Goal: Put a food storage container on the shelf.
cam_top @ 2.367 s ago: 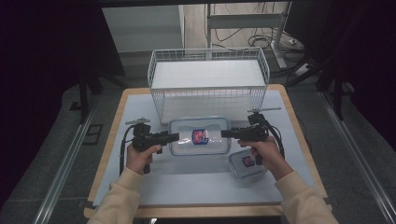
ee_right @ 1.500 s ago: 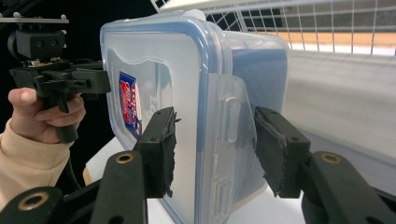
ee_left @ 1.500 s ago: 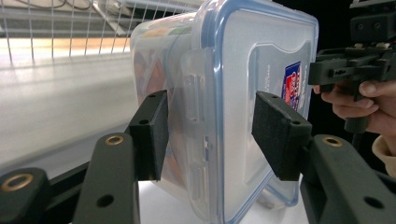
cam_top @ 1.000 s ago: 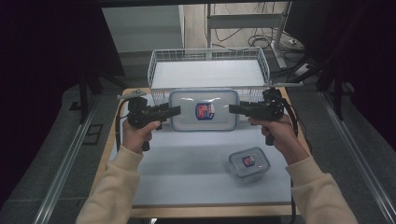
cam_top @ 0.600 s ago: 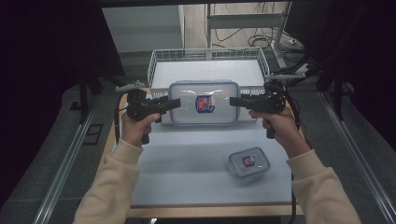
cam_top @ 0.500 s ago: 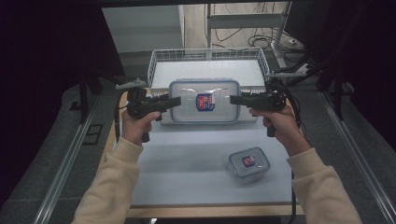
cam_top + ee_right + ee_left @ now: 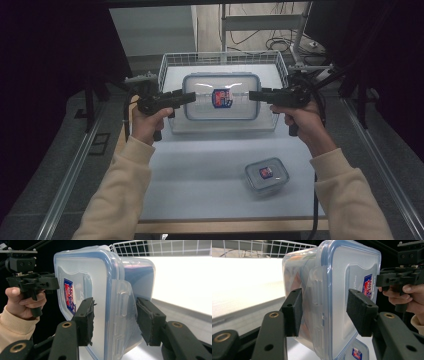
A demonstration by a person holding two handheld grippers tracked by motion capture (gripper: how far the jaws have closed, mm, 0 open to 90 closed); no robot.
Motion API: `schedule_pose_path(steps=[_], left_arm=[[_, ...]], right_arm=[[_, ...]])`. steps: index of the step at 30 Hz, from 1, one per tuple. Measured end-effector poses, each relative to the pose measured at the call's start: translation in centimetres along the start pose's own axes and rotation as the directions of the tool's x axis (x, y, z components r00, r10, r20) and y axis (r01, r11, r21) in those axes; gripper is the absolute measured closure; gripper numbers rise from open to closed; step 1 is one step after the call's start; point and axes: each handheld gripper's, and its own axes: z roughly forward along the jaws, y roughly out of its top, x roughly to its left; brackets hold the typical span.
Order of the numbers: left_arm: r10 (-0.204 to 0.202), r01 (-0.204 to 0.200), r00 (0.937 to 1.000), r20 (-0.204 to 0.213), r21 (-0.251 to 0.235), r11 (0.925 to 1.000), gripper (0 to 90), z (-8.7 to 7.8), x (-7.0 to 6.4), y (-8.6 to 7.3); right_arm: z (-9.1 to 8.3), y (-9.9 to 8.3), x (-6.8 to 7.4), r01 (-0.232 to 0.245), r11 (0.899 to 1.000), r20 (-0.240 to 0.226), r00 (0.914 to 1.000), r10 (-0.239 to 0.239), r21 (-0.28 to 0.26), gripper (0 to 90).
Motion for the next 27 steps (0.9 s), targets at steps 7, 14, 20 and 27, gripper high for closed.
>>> schedule_pose_path(steps=[7, 14, 20, 27], left_arm=[[0.01, -0.01, 0.9999, 0.005, -0.002, 0.9999, 48.1, 0.3, 0.5, 1.7], [0.012, -0.012, 0.9999, 0.01, -0.007, 0.9999, 48.1, 1.0, 1.4, 3.5], [0.012, -0.012, 0.9998, 0.014, -0.007, 0.9999, 48.1, 2.0, 2.4, 4.9], [-0.003, 0.003, 0.9999, 0.012, -0.004, 1.0, 48.1, 3.2, 3.6, 5.7]], right_arm=[[0.0, 1.8, -0.1, 0.01, 1.0, 0.012, 0.9999, -0.01, -0.001, 49.9], [0.4, 3.4, -0.7, 0.006, 1.0, 0.016, 0.9999, -0.006, -0.005, 49.9], [0.9, 4.8, -1.8, -0.004, 1.0, 0.021, 0.9998, 0.004, -0.005, 49.9], [1.5, 5.9, -3.3, -0.017, 1.0, 0.021, 0.9996, 0.016, 0.005, 49.9]])
